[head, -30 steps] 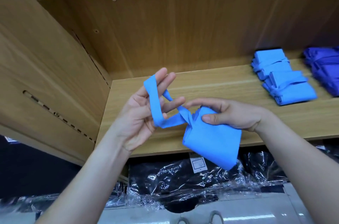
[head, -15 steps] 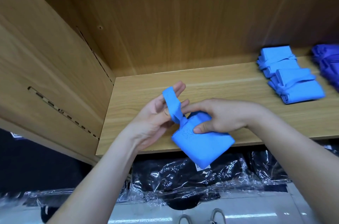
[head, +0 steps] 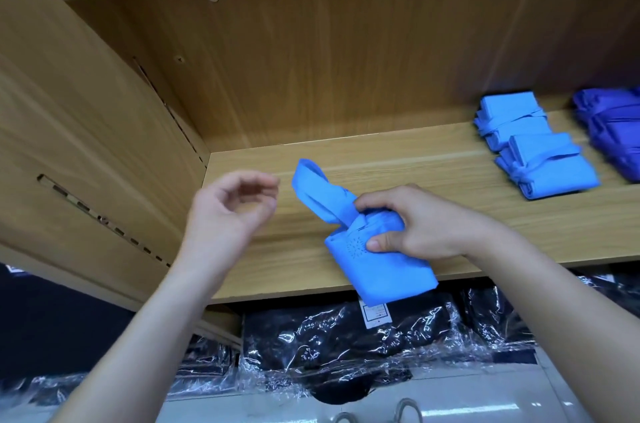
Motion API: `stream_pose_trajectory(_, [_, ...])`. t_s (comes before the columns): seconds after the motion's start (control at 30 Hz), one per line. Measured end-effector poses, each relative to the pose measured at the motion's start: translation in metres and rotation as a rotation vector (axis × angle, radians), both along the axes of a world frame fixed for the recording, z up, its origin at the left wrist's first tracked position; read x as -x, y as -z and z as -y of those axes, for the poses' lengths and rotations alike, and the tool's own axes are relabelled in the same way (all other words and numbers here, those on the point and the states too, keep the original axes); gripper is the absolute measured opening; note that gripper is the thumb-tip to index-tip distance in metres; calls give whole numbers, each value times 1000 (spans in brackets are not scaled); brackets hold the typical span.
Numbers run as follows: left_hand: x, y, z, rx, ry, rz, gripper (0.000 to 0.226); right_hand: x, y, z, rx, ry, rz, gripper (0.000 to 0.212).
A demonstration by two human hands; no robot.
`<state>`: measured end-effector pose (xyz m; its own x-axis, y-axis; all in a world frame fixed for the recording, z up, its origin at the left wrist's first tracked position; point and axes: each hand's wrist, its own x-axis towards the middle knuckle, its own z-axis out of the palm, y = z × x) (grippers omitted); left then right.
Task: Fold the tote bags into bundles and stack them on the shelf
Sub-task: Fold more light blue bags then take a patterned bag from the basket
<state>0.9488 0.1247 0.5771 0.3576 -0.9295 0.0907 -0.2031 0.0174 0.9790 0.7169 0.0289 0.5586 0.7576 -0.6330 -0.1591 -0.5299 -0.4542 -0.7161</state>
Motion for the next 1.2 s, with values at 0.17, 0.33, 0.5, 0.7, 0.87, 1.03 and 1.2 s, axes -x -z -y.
stream_pose_trajectory(0.17, [19,-40,11,363,496,1243,47,-6,-9,-9,160,-83,-124,42])
stream_pose_trajectory(0.33, [8,-37,14,-185,791,1072,32,8,-13,-1,-17,-58,115,36])
stream_pose_trajectory(0.5, [1,-32,4,-139,905,-25,16,14,0,0,-671,2,704,50])
stream_pose_trajectory(0.7, [21,7,-9,9,652,-134,48,6,12,-3,-878,173,936,60])
stream_pose_trajectory(0.87, [59,26,-29,-76,378,19,64,-8,15,-9,-785,407,983,46])
stream_pose_trajectory(1.03, [66,40,-18,-47,113,-94,40,-27,20,-23,-683,729,1030,10])
stream_pose_trajectory(1.2, [63,42,-10,-54,112,-148,29,-24,19,-31,-742,698,861,32])
